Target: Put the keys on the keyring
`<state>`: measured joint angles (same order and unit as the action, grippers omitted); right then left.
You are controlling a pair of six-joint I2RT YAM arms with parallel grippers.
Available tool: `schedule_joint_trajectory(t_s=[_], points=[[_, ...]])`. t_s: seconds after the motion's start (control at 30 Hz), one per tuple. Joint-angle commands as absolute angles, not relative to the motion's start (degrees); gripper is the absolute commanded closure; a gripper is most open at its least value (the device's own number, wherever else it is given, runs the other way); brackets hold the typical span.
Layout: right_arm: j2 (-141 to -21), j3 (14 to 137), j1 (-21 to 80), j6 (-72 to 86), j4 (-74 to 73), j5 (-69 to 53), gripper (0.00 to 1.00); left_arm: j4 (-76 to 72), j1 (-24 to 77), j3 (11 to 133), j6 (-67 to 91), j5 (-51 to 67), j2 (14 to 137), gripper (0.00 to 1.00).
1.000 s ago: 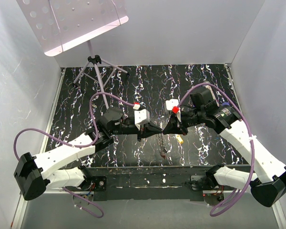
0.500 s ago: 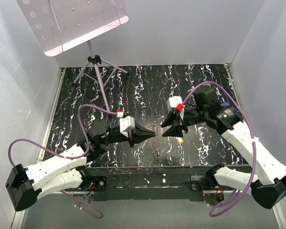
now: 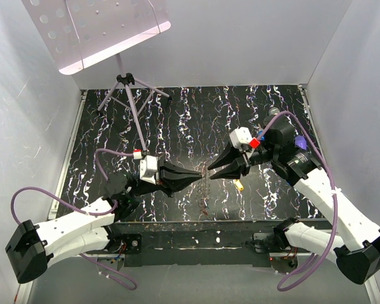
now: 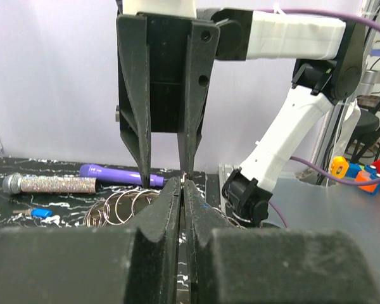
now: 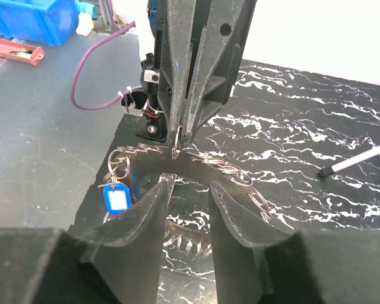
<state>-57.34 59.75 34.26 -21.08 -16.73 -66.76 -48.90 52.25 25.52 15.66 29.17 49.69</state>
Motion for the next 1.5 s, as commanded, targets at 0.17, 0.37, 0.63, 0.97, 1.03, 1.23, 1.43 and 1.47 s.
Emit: schedule_joint_trajectory(t_s=[0.17, 0.37, 0.63, 0.97, 1.03, 1.23, 1.43, 1.47], points=[[-58.0, 60.4, 35.6, -13.1, -6.6, -70.0, 0.68, -57.5, 52.3, 24.9, 17.8, 27.0, 51.1, 1.00], [-58.2, 59.7, 36.3, -10.7, -4.0, -69.1, 0.69, -57.8, 52.4, 25.1, 18.0, 26.6, 51.3, 1.00], [-58.2, 58.8, 37.3, -10.0, -3.0, -68.4, 0.72, -57.1, 52.3, 25.2, 17.8, 26.1, 51.0, 1.00], [-58.4, 58.2, 37.8, -8.9, -2.3, -66.5, 0.76, -57.7, 52.3, 25.2, 18.1, 25.5, 51.2, 1.00], [-58.4, 58.2, 37.8, -8.9, -2.3, -66.0, 0.76, -57.7, 52.3, 25.1, 18.0, 25.3, 51.0, 1.00], [-58.5, 58.4, 37.8, -7.8, -1.4, -65.7, 0.77, -57.9, 52.3, 25.0, 18.0, 25.2, 51.2, 1.00], [-58.5, 58.7, 37.9, -6.9, -1.2, -65.6, 0.99, -58.3, 52.3, 24.6, 18.5, 24.7, 51.4, 1.00], [-58.6, 58.8, 37.9, -6.7, -1.4, -65.6, 0.99, -57.8, 52.3, 24.8, 18.5, 24.6, 51.4, 1.00]])
